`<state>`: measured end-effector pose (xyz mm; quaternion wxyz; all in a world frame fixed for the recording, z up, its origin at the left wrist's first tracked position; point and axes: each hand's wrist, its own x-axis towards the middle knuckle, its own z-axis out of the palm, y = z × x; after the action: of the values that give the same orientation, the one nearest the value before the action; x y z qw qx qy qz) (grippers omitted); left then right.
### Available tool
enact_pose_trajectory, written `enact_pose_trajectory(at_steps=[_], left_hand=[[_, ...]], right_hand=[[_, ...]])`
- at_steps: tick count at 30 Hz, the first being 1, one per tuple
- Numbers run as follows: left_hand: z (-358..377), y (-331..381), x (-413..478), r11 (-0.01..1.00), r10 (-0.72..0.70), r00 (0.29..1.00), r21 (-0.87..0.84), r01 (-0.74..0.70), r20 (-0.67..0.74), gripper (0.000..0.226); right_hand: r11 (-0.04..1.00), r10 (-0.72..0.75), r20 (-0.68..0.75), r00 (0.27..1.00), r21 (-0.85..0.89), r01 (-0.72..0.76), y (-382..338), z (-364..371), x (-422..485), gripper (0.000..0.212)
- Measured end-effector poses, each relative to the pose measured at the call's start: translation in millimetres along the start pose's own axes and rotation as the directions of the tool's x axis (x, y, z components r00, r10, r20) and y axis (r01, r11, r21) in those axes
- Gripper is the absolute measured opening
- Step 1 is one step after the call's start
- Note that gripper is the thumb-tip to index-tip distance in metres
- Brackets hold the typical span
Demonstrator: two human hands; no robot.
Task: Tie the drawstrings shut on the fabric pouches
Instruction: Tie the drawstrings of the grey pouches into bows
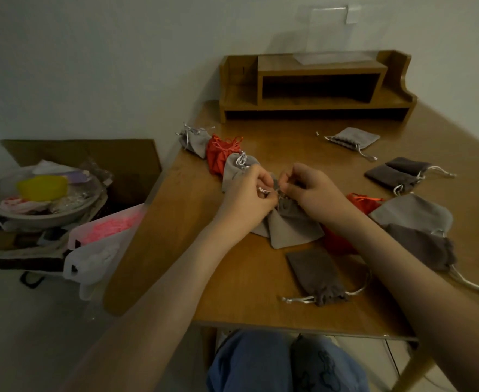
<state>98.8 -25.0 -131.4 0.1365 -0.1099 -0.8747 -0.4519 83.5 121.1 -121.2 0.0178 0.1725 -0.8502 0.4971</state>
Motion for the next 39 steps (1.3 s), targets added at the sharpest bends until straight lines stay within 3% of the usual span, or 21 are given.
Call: enact_pose_trajectory(at_steps=[4, 9, 13, 15, 18, 25, 29, 34, 39], left_hand=[[6.4, -2.2, -2.3, 0.977, 0.159, 0.987, 0.148, -0.153, -0.028, 0.011], [12.8, -9.2, 2.0, 0.905, 0.237, 0.971, 0.37, -0.211, -0.026, 0.013], [12.7, -10.5, -0.5, 0.81, 0.36, 0.933, 0.499, -0.309, -0.008, 0.009], [11.8, -11.5, -1.8, 0.812, 0.406, 0.912, 0.483, -0.328, -0.062, 0.007], [9.5, -11.6, -3.5, 0.828, 0.435, 0.895, 0.437, -0.352, -0.102, 0.02], [10.5, -9.6, -3.0, 0.808, 0.495, 0.866, 0.407, -0.425, -0.078, 0.021], [8.0, -5.5, -5.9, 0.907, 0.376, 0.92, 0.244, -0.342, -0.107, 0.026], [8.2, -9.6, 0.5, 0.982, 0.186, 0.963, -0.009, -0.191, -0.195, 0.033], [9.3, -12.6, 1.3, 0.951, 0.309, 0.884, 0.136, -0.278, -0.35, 0.018]], right_hand=[[0.999, -0.018, 0.003, 1.0, -0.032, 0.018, -1.4, 1.7, 0.2, 0.018], [0.997, -0.047, -0.015, 0.999, -0.07, 0.045, 1.5, 4.8, -0.4, 0.011], [1.0, -0.019, -0.03, 0.999, 0.023, 0.019, -0.5, 4.0, -1.1, 0.011], [0.987, 0.035, 0.007, 0.999, 0.155, -0.035, -3.3, 2.6, -1.8, 0.013], [0.917, 0.135, 0.109, 0.985, 0.363, -0.166, -6.3, -0.2, -2.9, 0.027], [0.844, 0.19, 0.249, 0.95, 0.453, -0.288, -6.4, -6.2, -4.9, 0.017], [0.825, 0.168, 0.258, 0.951, 0.491, -0.279, -2.8, -6.1, -2.6, 0.014], [0.88, 0.073, 0.22, 0.973, 0.446, -0.166, -2.9, -6.4, -2.0, 0.014], [0.878, 0.035, 0.216, 0.976, 0.459, -0.133, -3.3, -5.6, -2.6, 0.013]])
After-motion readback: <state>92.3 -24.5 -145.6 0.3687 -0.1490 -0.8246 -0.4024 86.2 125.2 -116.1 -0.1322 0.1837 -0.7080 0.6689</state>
